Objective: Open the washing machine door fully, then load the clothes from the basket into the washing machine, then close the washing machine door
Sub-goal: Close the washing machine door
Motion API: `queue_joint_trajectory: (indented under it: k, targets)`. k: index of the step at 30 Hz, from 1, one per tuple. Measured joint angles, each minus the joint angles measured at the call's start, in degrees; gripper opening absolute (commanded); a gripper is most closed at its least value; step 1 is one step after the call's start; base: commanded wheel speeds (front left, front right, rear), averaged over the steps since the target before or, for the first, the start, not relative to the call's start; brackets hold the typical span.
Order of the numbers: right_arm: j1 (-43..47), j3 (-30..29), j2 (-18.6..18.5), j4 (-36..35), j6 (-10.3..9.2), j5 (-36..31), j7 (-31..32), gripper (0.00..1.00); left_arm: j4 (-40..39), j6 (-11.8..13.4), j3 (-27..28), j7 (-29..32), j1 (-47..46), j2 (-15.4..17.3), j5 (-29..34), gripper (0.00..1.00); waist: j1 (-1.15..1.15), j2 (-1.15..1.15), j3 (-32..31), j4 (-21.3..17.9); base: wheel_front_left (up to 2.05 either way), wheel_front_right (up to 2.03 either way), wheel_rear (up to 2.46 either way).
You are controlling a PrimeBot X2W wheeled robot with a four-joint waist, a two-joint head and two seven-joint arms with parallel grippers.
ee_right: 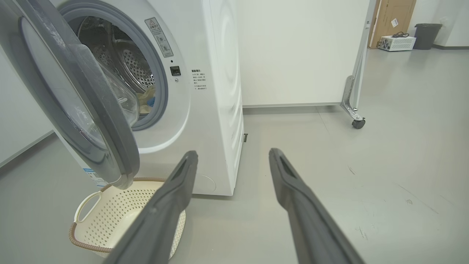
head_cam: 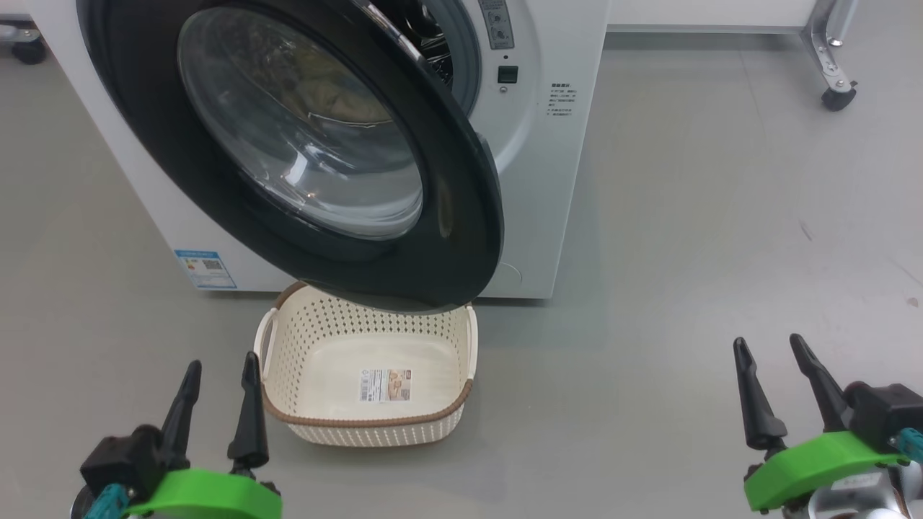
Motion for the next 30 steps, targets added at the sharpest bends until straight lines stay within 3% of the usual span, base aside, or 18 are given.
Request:
queue_joint_trajectory:
  k: [10,30]
  targets:
    - [1.15,-0.09,0.02,-0.81,0.00,-0.01,0.58,1.00,-1.15,4.12,-2.53,-1.18,2.41,0.76,8.79,1.00,0.00,0.00,-0.31,-0.11,0.00,0.00,0.00]
    - [1.13,-0.11,0.02,-1.27,0.00,-0.44,1.08,1.00,-1.37,4.91,-2.58,-1.49,2.44,0.65,9.75,1.00,0.01,0.00,0.47,-0.43,0.00,0.00,0.00]
